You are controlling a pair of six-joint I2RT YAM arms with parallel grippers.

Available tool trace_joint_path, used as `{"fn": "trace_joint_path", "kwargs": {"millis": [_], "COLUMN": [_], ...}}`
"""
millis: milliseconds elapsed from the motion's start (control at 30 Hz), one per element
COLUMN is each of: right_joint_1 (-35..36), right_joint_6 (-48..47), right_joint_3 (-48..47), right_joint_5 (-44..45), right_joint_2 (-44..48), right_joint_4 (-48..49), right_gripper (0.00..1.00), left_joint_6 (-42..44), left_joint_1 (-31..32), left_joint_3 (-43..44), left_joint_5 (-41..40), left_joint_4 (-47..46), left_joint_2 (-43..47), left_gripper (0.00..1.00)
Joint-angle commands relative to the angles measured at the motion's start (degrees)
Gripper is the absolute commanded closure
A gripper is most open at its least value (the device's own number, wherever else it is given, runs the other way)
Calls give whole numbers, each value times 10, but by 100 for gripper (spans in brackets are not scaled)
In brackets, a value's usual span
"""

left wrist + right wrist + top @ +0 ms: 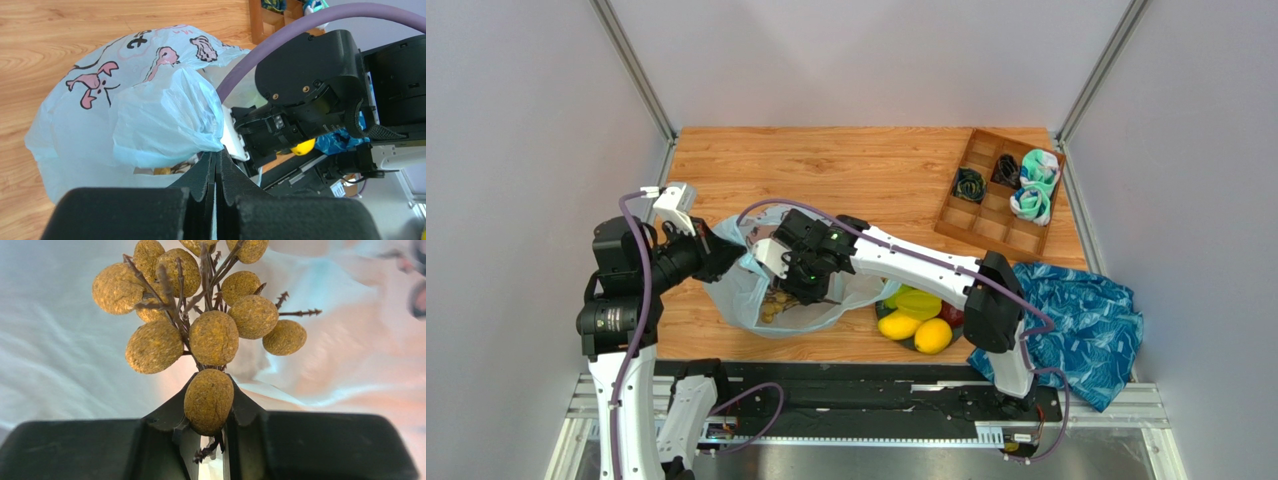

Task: Take the fake fruits out of the plastic bag
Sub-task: Take out the fake fruit from the plastic bag, then place the fake fruit on the plate.

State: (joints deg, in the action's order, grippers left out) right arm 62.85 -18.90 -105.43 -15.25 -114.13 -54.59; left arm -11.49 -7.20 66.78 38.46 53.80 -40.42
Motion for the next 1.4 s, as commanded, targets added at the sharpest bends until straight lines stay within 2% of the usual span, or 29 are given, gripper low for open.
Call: {"fn": "trace_joint_path", "kwargs": {"millis": [0,133,167,233,300,500,600,733,900,1000,1133,1367], "right_joint_1": [-37,-61,-61,-64,-72,-95,-133,-233,-323,-366,-434,-454], "right_joint_6": [-86,-148,-197,-233,-262,-223,-231,-258,-311,-282,-242,-269], "right_joint_3": [10,12,17,60,89,95,98,135,244,276,308,408], "right_joint_5": [-1,28,38,87,99,58,47,29,21,16,-39,-87], "right_joint_2": [151,181,195,213,241,298,329,370,447,462,464,497], "right_joint_4": [15,-2,-16,-18,-22,-16,-41,-123,-160,-161,-153,-107], "right_gripper": [100,100,100,100,100,100,100,100,100,100,100,100], "left_joint_6": [43,31,26,21,18,7,13,15,20,20,17,18], "left_joint_1": [-26,-26,-27,-28,-29,-29,-28,-29,-28,-29,-30,-30], "left_joint_3": [-17,-30,-29,-22,-19,-24,-15,-17,-22,-25,-34,-36], "left_joint_5": [-228,-226,-230,-246,-244,-194,-175,-159,-146,-139,-132,-133], "left_joint_4": [10,6,6,7,4,-4,-7,-24,-32,-33,-39,-37], "left_joint_2": [-20,-20,-20,-21,-24,-39,-47,-55,-62,-64,-66,-67], "left_gripper": [100,100,100,100,100,100,100,100,100,100,100,100]}}
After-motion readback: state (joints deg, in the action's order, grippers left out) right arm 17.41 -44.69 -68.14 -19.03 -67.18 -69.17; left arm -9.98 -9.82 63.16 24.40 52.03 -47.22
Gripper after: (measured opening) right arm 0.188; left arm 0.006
